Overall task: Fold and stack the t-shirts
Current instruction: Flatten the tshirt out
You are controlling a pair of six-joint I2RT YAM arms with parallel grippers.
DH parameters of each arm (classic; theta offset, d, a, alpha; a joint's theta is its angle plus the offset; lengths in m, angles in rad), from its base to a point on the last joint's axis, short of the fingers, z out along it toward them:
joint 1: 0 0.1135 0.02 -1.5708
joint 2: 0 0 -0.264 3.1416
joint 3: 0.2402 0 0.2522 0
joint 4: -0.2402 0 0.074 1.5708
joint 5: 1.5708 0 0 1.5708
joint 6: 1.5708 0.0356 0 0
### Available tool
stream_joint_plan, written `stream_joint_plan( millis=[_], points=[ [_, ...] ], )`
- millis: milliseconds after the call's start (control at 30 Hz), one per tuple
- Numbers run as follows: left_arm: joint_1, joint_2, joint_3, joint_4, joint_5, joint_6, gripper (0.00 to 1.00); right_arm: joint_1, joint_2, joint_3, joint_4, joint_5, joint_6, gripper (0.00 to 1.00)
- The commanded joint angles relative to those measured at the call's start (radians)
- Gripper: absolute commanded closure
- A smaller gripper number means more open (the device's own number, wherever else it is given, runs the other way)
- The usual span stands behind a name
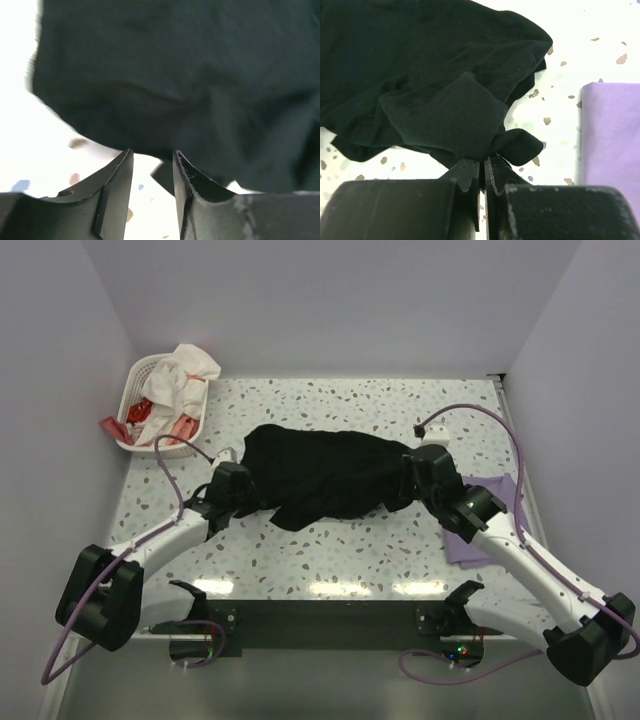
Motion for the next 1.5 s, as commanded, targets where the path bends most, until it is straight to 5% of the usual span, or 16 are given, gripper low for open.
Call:
stream_joint_plan(
  millis=[0,400,800,933,1067,1133,1467],
  points=[
    [-0.095,-0.06,-0.035,0.114,0.028,-0.022,0.59,-0.016,0.04,0.059,0.021,0.024,-0.025,0.98],
    [-0.236,0.035,-0.052,0.151,-0.044,-0.049,0.58,-0.042,0.147,0.175,0.061,-0.017,-0.039,0.96],
    [-0.344,0.213,0.036,0.069,-0.234,-0.02,0.42,-0.048,0.155,0.174,0.08,-0.069,-0.025,0.96],
    [-0.356,0.258,0.058,0.054,-0.266,-0.02,0.55,-0.048,0.152,0.178,0.08,-0.071,-0.025,0.96],
    [-0.358,0.218,0.063,0.01,-0.297,-0.032,0.92,-0.049,0.152,0.18,0.077,-0.069,-0.027,0.95],
    [-0.358,0.168,0.067,-0.033,-0.315,-0.037,1.0,-0.051,0.152,0.178,0.077,-0.071,-0.027,0.95],
    [-0.356,-0.277,0.072,-0.395,-0.418,-0.176,1.0,-0.057,0.147,0.166,0.062,-0.077,-0.024,0.95]
  ],
)
